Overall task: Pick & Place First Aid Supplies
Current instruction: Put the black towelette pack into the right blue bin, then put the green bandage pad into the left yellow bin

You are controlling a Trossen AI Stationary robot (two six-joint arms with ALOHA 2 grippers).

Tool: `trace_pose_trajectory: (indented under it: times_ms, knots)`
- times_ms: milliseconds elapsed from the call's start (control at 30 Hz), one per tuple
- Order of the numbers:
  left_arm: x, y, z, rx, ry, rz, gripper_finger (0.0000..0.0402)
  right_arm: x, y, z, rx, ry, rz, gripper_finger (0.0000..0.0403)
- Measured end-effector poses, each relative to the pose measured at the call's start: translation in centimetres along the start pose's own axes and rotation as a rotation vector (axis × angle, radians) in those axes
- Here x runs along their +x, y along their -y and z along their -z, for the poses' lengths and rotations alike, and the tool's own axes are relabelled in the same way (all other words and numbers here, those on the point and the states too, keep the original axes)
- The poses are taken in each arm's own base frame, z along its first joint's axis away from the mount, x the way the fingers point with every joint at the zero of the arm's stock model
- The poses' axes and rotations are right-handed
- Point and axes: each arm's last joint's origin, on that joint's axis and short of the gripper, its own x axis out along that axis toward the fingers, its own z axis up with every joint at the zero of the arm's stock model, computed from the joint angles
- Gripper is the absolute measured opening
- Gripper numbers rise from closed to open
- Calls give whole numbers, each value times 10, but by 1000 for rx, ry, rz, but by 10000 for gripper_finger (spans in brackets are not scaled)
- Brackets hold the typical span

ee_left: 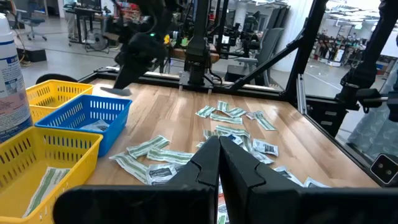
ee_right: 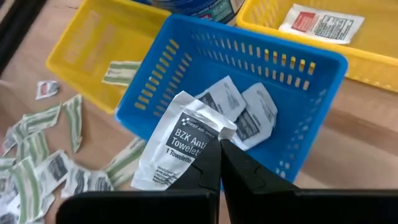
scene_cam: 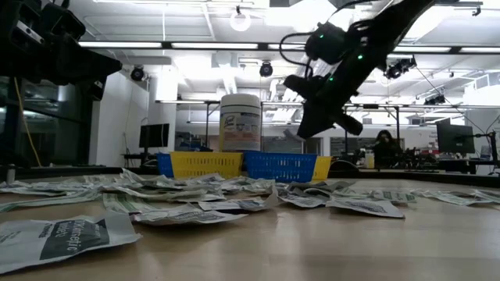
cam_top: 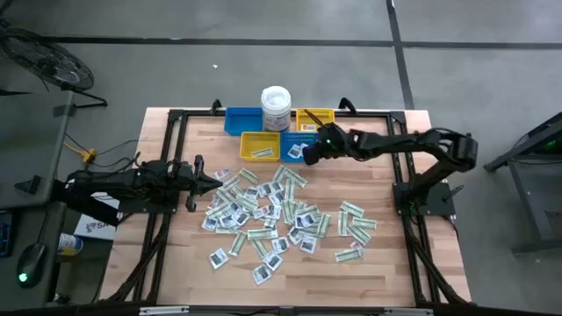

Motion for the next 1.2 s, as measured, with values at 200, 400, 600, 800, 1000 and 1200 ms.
trace_pose_trajectory:
  times_ms: [200,400,600,800,1000,1200]
  knots:
    - [0,0,0,0,0,0,7,11,-3,-17,-25,-24,0,8]
    - [0,0,0,0,0,0,7,17,-1,-21,-24,-52,5,66]
    - [0,0,0,0,0,0,7,16,0,-21,-27,-53,14,137]
    - [0,0,0,0,0,0,7,1,5,-5,-42,-121,12,159]
    - [0,0,0,0,0,0,7,-27,14,27,-30,-147,-19,151]
    - [0,0,0,0,0,0,7,-55,19,64,27,-235,-65,136]
